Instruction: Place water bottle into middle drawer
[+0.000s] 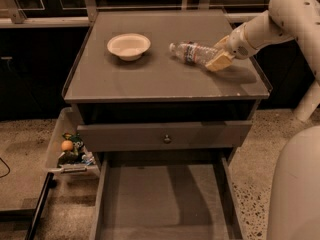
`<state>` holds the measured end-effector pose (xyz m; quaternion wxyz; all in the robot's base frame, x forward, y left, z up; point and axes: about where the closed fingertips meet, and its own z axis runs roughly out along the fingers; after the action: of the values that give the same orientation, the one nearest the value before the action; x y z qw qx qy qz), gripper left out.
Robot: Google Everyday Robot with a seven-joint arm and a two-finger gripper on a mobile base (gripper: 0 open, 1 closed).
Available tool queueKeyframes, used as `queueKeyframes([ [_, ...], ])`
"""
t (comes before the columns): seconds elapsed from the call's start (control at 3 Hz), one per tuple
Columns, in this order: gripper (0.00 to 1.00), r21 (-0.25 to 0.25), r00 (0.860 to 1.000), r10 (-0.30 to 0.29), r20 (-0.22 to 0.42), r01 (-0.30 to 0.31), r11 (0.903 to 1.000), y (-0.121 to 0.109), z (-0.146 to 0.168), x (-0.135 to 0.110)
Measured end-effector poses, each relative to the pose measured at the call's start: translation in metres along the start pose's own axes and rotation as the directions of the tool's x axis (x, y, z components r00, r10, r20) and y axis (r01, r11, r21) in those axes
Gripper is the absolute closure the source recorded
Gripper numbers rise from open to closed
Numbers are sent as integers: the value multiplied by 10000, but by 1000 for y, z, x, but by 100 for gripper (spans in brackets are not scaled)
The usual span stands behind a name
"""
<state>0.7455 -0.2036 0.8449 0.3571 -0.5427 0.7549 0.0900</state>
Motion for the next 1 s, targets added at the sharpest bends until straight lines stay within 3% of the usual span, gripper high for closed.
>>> queueKeyframes([
  [0.33,100,-2,10000,-1,0,1,10000,0,0,0],
  [0.67,100,-16,10000,-8,-1,8,10000,1,1,0],
  [1.0,100,-146,9995,-300,-29,300,9994,16,-9,-5],
])
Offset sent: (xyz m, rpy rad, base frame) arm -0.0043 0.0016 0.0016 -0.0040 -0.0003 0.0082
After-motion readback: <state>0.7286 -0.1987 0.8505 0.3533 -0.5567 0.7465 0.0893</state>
